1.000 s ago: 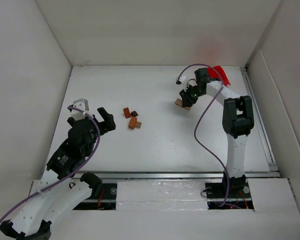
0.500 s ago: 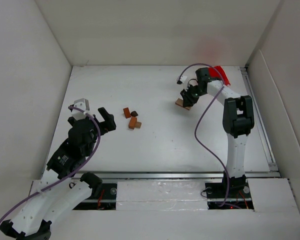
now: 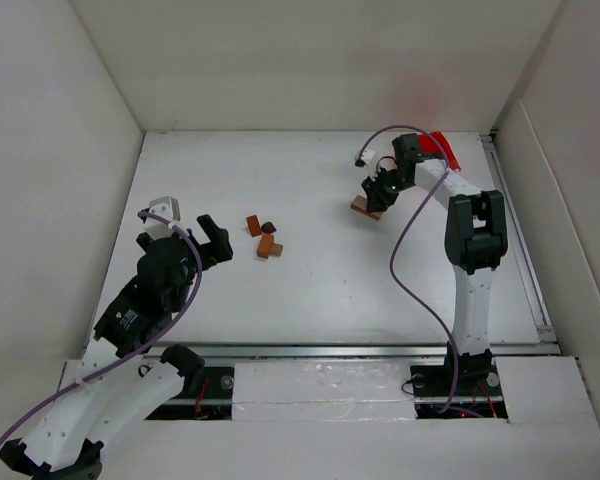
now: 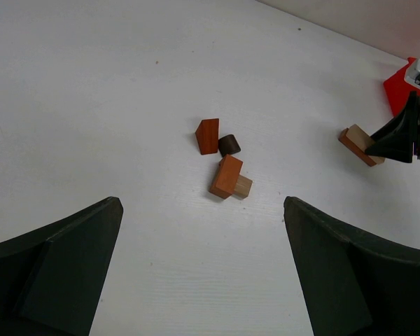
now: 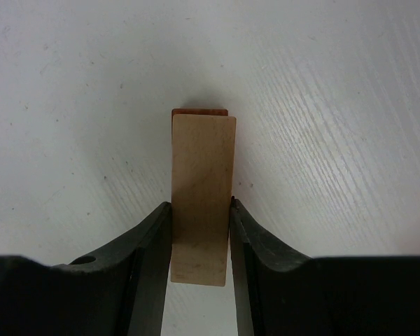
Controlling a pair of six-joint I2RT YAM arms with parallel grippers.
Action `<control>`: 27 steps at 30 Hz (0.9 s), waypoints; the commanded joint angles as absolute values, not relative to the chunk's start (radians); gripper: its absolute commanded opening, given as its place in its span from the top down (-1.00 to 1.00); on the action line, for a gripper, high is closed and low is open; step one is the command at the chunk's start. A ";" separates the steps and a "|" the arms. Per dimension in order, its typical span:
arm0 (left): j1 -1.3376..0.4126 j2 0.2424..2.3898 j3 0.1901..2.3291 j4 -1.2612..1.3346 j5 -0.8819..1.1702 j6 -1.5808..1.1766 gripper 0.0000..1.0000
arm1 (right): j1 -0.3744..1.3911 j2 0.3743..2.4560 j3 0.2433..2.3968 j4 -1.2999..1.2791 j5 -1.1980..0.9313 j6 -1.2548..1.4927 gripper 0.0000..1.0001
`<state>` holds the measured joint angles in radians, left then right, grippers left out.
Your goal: Build the wood block tower
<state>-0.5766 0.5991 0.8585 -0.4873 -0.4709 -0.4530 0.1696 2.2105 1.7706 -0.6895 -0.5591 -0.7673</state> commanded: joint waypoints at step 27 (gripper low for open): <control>-0.581 0.591 0.851 -0.440 -0.466 -0.440 -0.98 | 0.190 2.223 1.801 -0.703 -0.588 -0.782 0.57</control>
<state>-0.5766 0.5987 0.8585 -0.4824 -0.4706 -0.4526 0.1787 2.2150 1.7775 -0.6922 -0.5655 -0.7681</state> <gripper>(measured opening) 0.989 0.400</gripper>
